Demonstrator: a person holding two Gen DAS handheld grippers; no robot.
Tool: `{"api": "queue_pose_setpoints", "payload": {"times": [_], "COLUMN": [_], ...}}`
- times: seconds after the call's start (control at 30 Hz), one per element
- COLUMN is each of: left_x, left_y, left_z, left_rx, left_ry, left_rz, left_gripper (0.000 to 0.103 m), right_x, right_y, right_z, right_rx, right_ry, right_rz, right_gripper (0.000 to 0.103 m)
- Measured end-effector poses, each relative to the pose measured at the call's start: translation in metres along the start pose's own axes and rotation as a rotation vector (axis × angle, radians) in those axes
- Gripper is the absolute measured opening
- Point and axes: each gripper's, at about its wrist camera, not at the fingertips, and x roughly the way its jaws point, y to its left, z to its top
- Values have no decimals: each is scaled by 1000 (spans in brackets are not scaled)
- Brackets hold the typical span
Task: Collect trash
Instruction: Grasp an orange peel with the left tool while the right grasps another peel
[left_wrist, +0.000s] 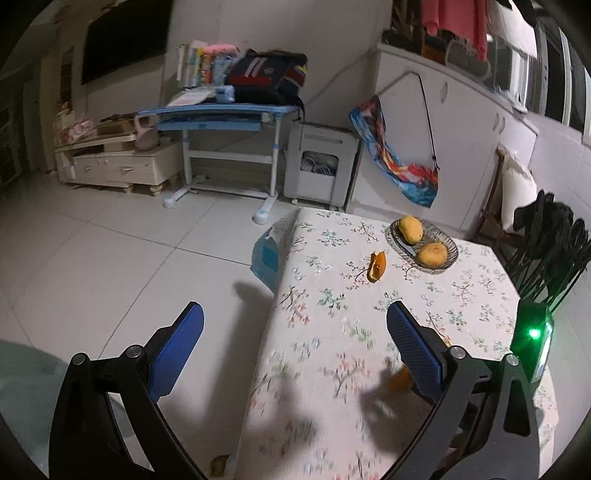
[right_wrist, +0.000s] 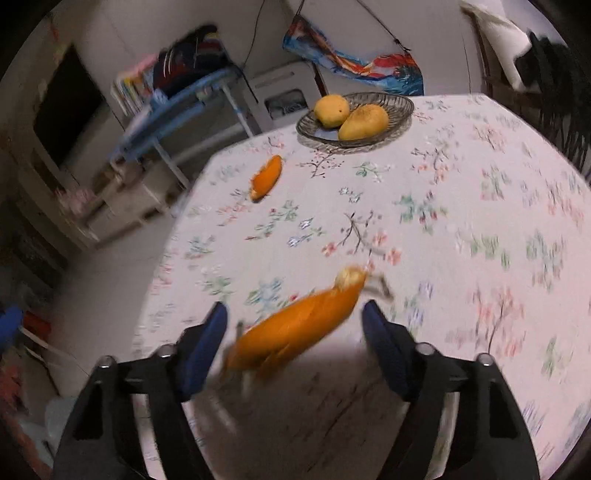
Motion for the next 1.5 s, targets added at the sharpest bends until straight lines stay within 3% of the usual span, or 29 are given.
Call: {"api": "queue_pose_setpoints", "payload": {"times": [0.1,0.27,0.43,0.53,0.6,0.77,0.97,1.07,1.1,1.13,1.3,1.5], "left_x": [31,82,123,146,161,191,214,218,217,215,198,149], "left_y": [-12,-39,-81,-97,-104,-111,-115,-124,-127,-130,-131,-111], "left_z": [9,12,17,24,29,34,33,28,28,28,23,14], "left_rx": [32,81,198,205,205,220,225,267,274,283,265,154], "left_ry": [22,131,161,173,182,209,251,247,249,252,264,275], "left_rz": [-8,-97,-109,-94,-72,-34,-41,-53,-81,-85,-146,-248], "left_gripper": [96,96,96,96,96,91,69,45,26,19,14,13], "right_x": [1,-20,-41,-45,-43,-42,-44,-48,-49,-49,-48,-58], "right_y": [-1,-22,-55,-63,-60,-56,-61,-59,-59,-58,-62,-66], "right_z": [7,3,-4,-7,-6,-4,-3,-6,-7,-7,-2,6], "right_rx": [-124,-320,-374,-354,-368,-398,-400,-420,-422,-422,-385,-318], "right_ry": [62,156,231,227,232,243,257,256,255,252,229,180], "right_rz": [-2,27,68,92,102,110,113,102,101,101,121,159], "right_gripper": [41,36,36,39,49,49,40,38,36,35,23,16]}}
